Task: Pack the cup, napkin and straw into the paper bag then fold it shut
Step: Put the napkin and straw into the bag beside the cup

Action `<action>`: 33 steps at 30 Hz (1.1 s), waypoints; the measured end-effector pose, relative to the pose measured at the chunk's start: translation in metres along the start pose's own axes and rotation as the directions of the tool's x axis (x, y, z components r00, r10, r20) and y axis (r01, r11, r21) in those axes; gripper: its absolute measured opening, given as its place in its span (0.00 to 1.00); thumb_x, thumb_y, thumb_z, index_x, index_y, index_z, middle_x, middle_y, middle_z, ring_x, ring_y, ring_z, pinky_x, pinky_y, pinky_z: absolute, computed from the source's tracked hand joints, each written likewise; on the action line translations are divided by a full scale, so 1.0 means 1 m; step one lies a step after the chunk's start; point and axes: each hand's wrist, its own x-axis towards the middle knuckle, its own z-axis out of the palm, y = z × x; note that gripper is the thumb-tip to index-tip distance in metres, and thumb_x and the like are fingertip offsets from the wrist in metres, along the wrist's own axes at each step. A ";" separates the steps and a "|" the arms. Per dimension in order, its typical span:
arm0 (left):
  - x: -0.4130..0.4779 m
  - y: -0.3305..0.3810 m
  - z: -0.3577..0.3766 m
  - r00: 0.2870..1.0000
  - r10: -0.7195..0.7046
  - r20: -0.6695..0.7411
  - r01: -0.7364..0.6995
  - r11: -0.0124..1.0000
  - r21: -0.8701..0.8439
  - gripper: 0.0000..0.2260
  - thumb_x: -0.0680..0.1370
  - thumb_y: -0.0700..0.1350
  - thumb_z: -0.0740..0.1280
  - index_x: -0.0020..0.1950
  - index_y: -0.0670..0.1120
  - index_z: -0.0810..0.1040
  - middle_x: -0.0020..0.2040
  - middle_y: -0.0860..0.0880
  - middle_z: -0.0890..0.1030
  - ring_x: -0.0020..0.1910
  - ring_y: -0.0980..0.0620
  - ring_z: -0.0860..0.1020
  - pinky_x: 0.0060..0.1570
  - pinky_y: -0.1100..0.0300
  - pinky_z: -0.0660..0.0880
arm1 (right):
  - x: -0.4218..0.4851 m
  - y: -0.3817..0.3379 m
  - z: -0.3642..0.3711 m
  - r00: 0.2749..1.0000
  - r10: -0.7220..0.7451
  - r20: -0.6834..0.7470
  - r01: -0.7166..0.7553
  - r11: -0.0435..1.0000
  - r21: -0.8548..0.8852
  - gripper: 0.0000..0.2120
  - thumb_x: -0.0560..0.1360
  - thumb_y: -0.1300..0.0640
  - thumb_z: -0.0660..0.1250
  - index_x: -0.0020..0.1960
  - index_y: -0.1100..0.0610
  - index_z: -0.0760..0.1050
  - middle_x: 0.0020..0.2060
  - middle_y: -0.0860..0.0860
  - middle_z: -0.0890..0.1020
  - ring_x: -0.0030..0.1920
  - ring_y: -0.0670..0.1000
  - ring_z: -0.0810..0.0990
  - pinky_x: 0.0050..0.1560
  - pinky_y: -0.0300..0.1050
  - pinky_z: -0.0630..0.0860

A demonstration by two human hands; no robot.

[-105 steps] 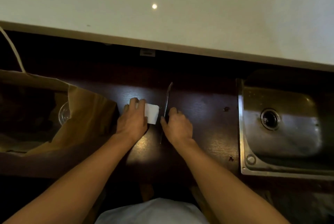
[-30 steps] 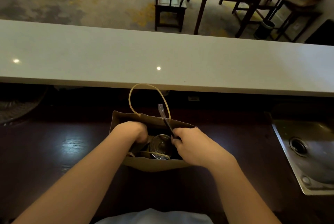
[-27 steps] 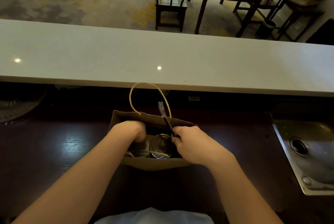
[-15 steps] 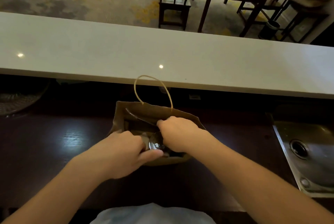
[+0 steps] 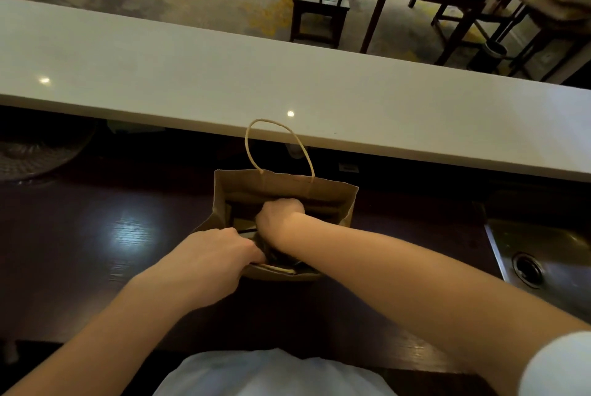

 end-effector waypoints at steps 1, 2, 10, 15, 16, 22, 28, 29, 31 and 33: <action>-0.001 0.002 0.001 1.000 -0.006 -0.006 0.006 1.000 0.004 0.13 0.79 0.42 0.61 0.56 0.59 0.77 0.48 0.54 0.82 0.48 0.52 0.80 0.41 0.58 0.76 | 0.003 0.000 0.001 1.000 0.007 -0.012 -0.007 1.000 0.007 0.13 0.77 0.62 0.66 0.61 0.57 0.77 0.55 0.56 0.80 0.55 0.59 0.80 0.54 0.55 0.80; -0.002 0.004 0.001 1.000 -0.008 -0.008 0.008 1.000 0.014 0.14 0.79 0.41 0.61 0.57 0.59 0.77 0.49 0.53 0.82 0.49 0.51 0.80 0.40 0.58 0.74 | 0.006 -0.001 0.003 1.000 0.013 -0.009 -0.013 1.000 0.014 0.15 0.77 0.62 0.66 0.63 0.57 0.76 0.58 0.56 0.79 0.58 0.60 0.79 0.54 0.56 0.80; -0.006 0.009 0.003 0.999 -0.031 0.023 0.031 0.999 0.027 0.13 0.80 0.40 0.61 0.57 0.56 0.77 0.49 0.50 0.81 0.48 0.49 0.80 0.40 0.58 0.74 | 0.023 -0.010 0.017 0.995 0.082 0.056 -0.080 0.996 -0.030 0.18 0.78 0.59 0.65 0.67 0.58 0.73 0.64 0.58 0.76 0.63 0.62 0.76 0.57 0.57 0.79; -0.005 0.006 0.004 1.000 -0.020 0.006 0.020 1.000 -0.001 0.14 0.79 0.40 0.61 0.58 0.57 0.77 0.48 0.50 0.81 0.47 0.49 0.80 0.39 0.58 0.74 | 0.029 -0.009 0.023 0.984 0.077 0.158 -0.084 0.996 0.038 0.19 0.77 0.59 0.68 0.67 0.56 0.73 0.64 0.57 0.76 0.64 0.61 0.76 0.61 0.57 0.77; -0.005 0.006 0.004 1.000 -0.019 0.001 0.019 1.000 -0.006 0.15 0.79 0.40 0.61 0.59 0.58 0.77 0.49 0.50 0.81 0.48 0.48 0.80 0.39 0.58 0.73 | 0.030 -0.008 0.024 0.984 0.058 0.171 -0.063 0.998 0.025 0.19 0.77 0.58 0.69 0.67 0.56 0.73 0.63 0.56 0.77 0.63 0.59 0.76 0.61 0.55 0.77; -0.001 0.005 0.000 1.000 -0.030 0.006 0.030 0.999 -0.024 0.18 0.80 0.40 0.61 0.64 0.59 0.75 0.54 0.50 0.81 0.52 0.48 0.80 0.41 0.59 0.70 | 0.034 0.001 0.020 0.963 -0.030 0.268 -0.015 0.986 0.165 0.16 0.79 0.57 0.65 0.67 0.57 0.73 0.63 0.55 0.78 0.62 0.55 0.77 0.62 0.48 0.74; 0.001 0.007 -0.004 0.998 -0.053 0.044 0.054 0.998 -0.035 0.17 0.79 0.39 0.61 0.63 0.58 0.76 0.54 0.49 0.80 0.53 0.47 0.79 0.43 0.58 0.72 | 0.030 0.019 0.012 0.918 -0.077 0.388 -0.078 0.926 0.370 0.19 0.79 0.59 0.65 0.69 0.58 0.71 0.67 0.56 0.75 0.66 0.59 0.74 0.62 0.52 0.72; 0.002 0.008 -0.004 0.997 -0.059 0.052 0.061 0.998 -0.035 0.17 0.79 0.39 0.61 0.62 0.58 0.76 0.54 0.49 0.80 0.53 0.47 0.79 0.44 0.57 0.73 | 0.029 0.023 0.013 0.910 -0.081 0.406 -0.096 0.913 0.397 0.20 0.79 0.59 0.65 0.70 0.58 0.71 0.68 0.56 0.74 0.66 0.59 0.74 0.62 0.53 0.72; 0.002 0.009 -0.004 0.996 -0.065 0.065 0.067 0.997 -0.034 0.16 0.79 0.39 0.61 0.62 0.57 0.76 0.53 0.49 0.80 0.53 0.46 0.79 0.44 0.56 0.73 | 0.028 0.031 0.018 0.896 -0.085 0.435 -0.127 0.891 0.436 0.20 0.79 0.58 0.64 0.70 0.58 0.70 0.68 0.57 0.74 0.66 0.59 0.74 0.63 0.54 0.73; 0.001 0.011 -0.004 0.995 -0.064 0.071 0.066 0.997 -0.032 0.16 0.79 0.39 0.61 0.61 0.57 0.76 0.52 0.49 0.80 0.52 0.46 0.79 0.43 0.56 0.72 | 0.026 0.033 0.023 0.891 -0.083 0.446 -0.158 0.865 0.477 0.19 0.79 0.57 0.63 0.70 0.58 0.71 0.68 0.57 0.74 0.66 0.59 0.74 0.64 0.54 0.72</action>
